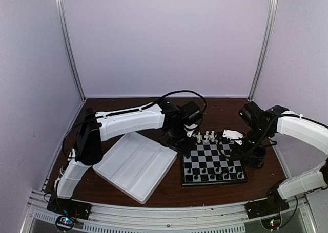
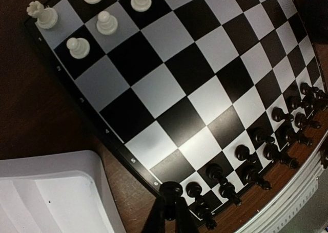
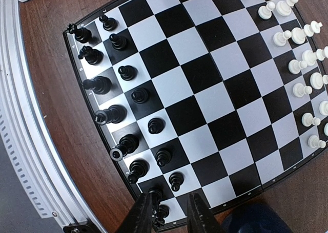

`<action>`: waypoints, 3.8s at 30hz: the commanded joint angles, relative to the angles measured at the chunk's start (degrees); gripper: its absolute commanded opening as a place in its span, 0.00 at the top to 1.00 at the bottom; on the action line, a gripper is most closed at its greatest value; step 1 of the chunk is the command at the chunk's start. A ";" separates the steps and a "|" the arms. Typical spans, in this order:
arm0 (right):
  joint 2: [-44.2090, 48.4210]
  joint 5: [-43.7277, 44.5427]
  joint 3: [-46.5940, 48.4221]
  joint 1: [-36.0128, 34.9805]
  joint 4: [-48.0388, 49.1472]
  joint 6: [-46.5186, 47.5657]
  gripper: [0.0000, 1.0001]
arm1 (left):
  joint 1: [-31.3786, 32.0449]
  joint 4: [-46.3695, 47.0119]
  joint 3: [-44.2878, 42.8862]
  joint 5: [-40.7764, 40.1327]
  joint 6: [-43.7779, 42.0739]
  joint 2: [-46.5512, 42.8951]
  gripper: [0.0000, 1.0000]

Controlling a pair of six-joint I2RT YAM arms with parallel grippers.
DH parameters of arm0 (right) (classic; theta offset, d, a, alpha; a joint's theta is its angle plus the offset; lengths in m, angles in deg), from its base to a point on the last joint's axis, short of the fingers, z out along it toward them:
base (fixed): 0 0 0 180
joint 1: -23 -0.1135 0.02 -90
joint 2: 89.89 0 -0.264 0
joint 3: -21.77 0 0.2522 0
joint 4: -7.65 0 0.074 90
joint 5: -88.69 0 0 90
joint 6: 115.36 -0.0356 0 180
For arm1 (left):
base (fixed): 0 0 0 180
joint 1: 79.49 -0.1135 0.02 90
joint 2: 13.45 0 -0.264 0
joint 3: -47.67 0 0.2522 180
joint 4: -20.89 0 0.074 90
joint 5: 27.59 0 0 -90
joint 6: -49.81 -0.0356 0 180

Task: Set up the chess pieces on the board
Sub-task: Place the pawn on the chessboard, then pick up the pawn from the chessboard, then place the pawn at a7.

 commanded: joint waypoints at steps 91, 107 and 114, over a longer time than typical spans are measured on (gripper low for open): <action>-38.28 6.63 32.08 -20.82 -2.06 3.09 0.92 | -4.56 28.07 63.84 -19.06 8.61 -56.06 0.65; -15.75 10.87 11.96 -8.12 -6.45 3.66 0.93 | -4.53 28.82 60.59 -17.57 6.60 -51.25 0.66; -11.12 12.68 6.98 -3.94 -8.54 5.10 0.93 | -4.60 29.07 60.76 -16.97 6.45 -50.51 0.66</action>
